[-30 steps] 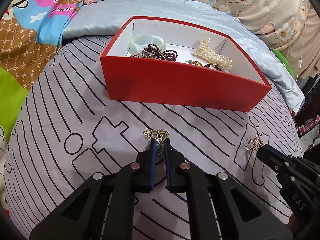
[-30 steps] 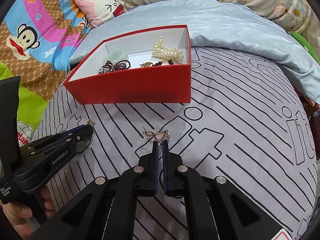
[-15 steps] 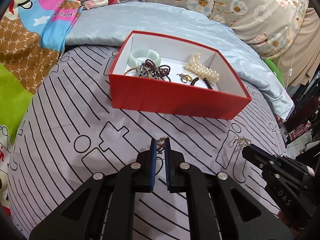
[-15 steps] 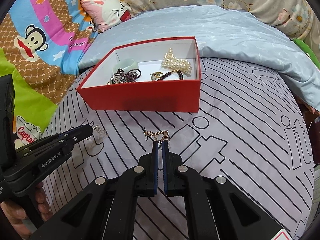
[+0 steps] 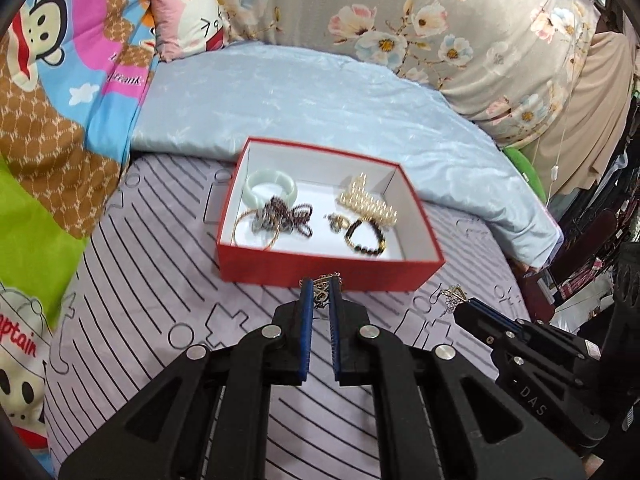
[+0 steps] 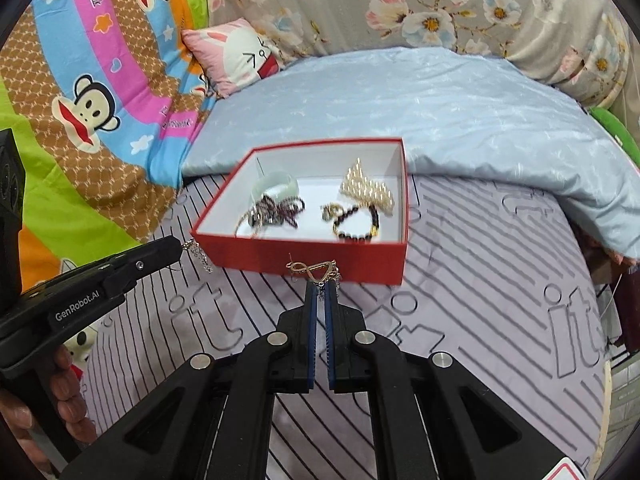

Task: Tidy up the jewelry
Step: 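Carry the silver necklace and pendant over the red box and lower them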

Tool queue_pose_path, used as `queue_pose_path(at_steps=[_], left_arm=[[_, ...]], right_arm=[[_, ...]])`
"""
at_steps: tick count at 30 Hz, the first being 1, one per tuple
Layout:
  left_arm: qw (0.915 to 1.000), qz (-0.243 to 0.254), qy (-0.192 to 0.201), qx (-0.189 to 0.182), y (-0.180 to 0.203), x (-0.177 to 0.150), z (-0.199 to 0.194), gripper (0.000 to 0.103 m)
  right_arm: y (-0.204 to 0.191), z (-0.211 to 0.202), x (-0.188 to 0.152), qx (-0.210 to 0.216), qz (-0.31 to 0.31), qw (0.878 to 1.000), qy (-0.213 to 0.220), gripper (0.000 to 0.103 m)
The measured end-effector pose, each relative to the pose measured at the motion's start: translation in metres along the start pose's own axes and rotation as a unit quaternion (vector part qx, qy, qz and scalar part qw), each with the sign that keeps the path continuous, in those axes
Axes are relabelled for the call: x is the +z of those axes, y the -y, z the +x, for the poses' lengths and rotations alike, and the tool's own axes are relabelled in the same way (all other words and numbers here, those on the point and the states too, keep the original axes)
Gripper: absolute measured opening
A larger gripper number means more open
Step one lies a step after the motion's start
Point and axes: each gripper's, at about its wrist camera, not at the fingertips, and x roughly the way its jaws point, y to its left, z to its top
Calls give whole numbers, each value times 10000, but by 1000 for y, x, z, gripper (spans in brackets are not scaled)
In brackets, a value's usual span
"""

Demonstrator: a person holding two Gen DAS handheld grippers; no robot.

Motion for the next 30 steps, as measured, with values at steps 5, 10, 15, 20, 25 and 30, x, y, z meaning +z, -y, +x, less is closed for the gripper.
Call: queue_pose_path(at_steps=[5,10,15,20,25,30], left_arm=[[9994,139,305,-63,11,29,-10,7],[9984,238,501,-78,19,55,-7,7],[9980,298,549,-83,25,79,11,7],[9982,287,521,-38,26,91,37,7],[9988,269,403,16,23,97,66,7],[9994,247,253,62,20,99,95,7]], right_arm=[[-2,-8,31,62,-101,9996,262,3],[-4,-5,62,63,-190,9988,457,3],[-2,12,81,14,-240,9987,446,3],[0,41,95,12,-273,9992,305,3],[3,67,99,21,-251,9995,176,3],[8,95,100,-4,-235,9997,26,3]])
